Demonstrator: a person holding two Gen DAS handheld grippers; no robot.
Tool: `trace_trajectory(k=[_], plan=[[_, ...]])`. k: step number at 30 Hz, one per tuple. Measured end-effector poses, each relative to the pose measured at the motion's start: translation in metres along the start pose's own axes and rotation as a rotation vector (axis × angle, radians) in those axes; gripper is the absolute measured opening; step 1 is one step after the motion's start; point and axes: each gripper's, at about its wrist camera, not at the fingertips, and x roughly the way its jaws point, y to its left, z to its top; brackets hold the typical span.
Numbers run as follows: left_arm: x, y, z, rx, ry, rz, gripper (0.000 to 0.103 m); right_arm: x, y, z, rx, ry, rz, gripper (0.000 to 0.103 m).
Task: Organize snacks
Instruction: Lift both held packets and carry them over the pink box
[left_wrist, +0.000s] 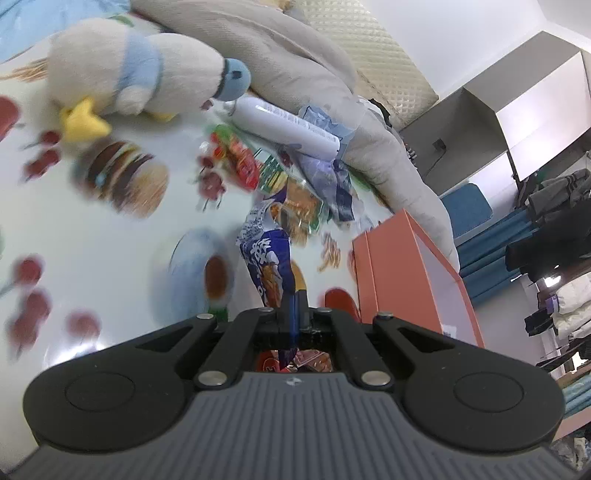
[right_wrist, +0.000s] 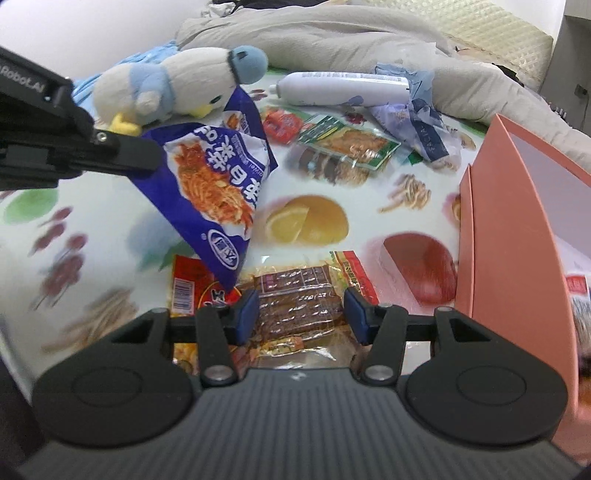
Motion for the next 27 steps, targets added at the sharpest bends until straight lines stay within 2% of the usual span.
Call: trace_trajectory(k=[6, 12, 16, 21, 24, 26, 27], plan=[[-0.046, 0.004, -0.034, -0.005, 0.004, 0.017, 0.0, -0.03, 0.01, -0.029, 0.0, 0.007, 0.01, 0.054], [-0.074, 0.006, -0.064, -0.04, 0.029, 0.02, 0.0, -0.054, 0.013, -0.048, 0.01, -0.001, 0.003, 0.054], [-0.086, 0.001, -0.076, -0.027, 0.052, 0.03, 0.0, -0.063, 0.01, -0.061, 0.041, 0.002, 0.008, 0.054], [-0.1, 0.007, -0.083, -0.038, 0.029, 0.11, 0.0, -0.068, 0.006, -0.069, 0.072, -0.003, 0.028, 0.055], [-0.101, 0.011, -0.084, -0.038, 0.042, 0.186, 0.001, -0.069, 0.005, -0.071, 0.085, -0.012, 0.026, 0.053], [-0.101, 0.011, -0.085, -0.02, 0.057, 0.209, 0.007, -0.07, 0.005, -0.072, 0.078, -0.016, 0.032, 0.06], [-0.1, 0.011, -0.084, -0.012, 0.063, 0.216, 0.02, -0.07, 0.004, -0.073, 0.078, -0.019, 0.039, 0.067]])
